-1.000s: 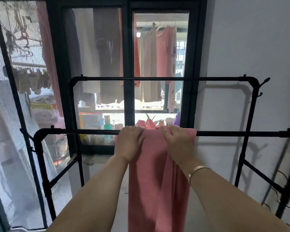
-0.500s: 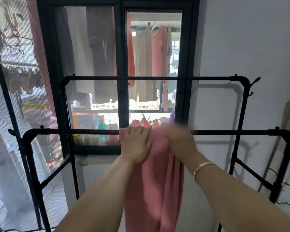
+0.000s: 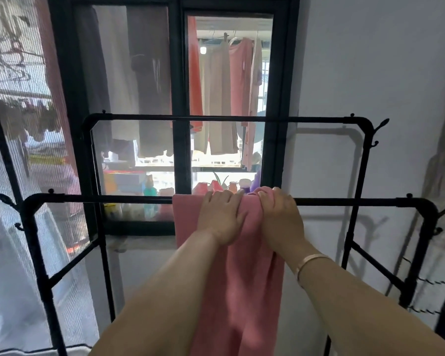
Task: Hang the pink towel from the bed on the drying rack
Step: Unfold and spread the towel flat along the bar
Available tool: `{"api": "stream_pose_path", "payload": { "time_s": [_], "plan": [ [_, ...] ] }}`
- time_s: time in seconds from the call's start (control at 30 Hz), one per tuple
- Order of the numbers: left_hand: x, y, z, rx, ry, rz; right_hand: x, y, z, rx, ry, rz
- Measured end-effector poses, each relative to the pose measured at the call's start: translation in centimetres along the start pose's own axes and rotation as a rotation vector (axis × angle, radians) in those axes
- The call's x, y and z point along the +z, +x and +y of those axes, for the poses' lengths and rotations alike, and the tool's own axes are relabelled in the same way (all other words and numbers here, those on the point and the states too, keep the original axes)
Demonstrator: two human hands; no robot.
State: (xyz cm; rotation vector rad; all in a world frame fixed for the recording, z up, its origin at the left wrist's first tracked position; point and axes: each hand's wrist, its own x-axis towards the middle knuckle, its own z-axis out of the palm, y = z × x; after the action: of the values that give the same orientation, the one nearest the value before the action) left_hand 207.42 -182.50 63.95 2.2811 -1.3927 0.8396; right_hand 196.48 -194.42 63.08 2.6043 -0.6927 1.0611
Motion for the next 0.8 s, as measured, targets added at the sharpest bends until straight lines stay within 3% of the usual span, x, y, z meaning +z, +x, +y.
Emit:
{"api": "stream_pose_path", "payload": {
  "time_s": [0.1, 0.3, 0.43, 0.57, 0.8],
  "plan": [
    [0.5, -0.3, 0.2, -0.023, 0.016, 0.021, -0.4, 0.2, 0.9, -0.028, -0.029, 0.02],
    [1.0, -0.5, 0.1, -0.045, 0.047, 0.06, -0.4, -1.0, 5.1, 0.226, 0.011, 0.016],
    [0.7, 0.4, 2.3, -0.109, 0.022, 0.08, -0.5, -0.9, 5.1, 0.18, 0.0, -0.001],
    [1.4, 1.8, 6.7, 0.031, -0.072, 0.128, -0.6, -0.6, 4.9, 0.071, -0.099, 0.048],
    [3.4, 2.7, 8.0, -0.034, -0.016, 0.125, -0.4, -1.3, 6.3, 0.038, -0.094, -0.029]
  ]
}}
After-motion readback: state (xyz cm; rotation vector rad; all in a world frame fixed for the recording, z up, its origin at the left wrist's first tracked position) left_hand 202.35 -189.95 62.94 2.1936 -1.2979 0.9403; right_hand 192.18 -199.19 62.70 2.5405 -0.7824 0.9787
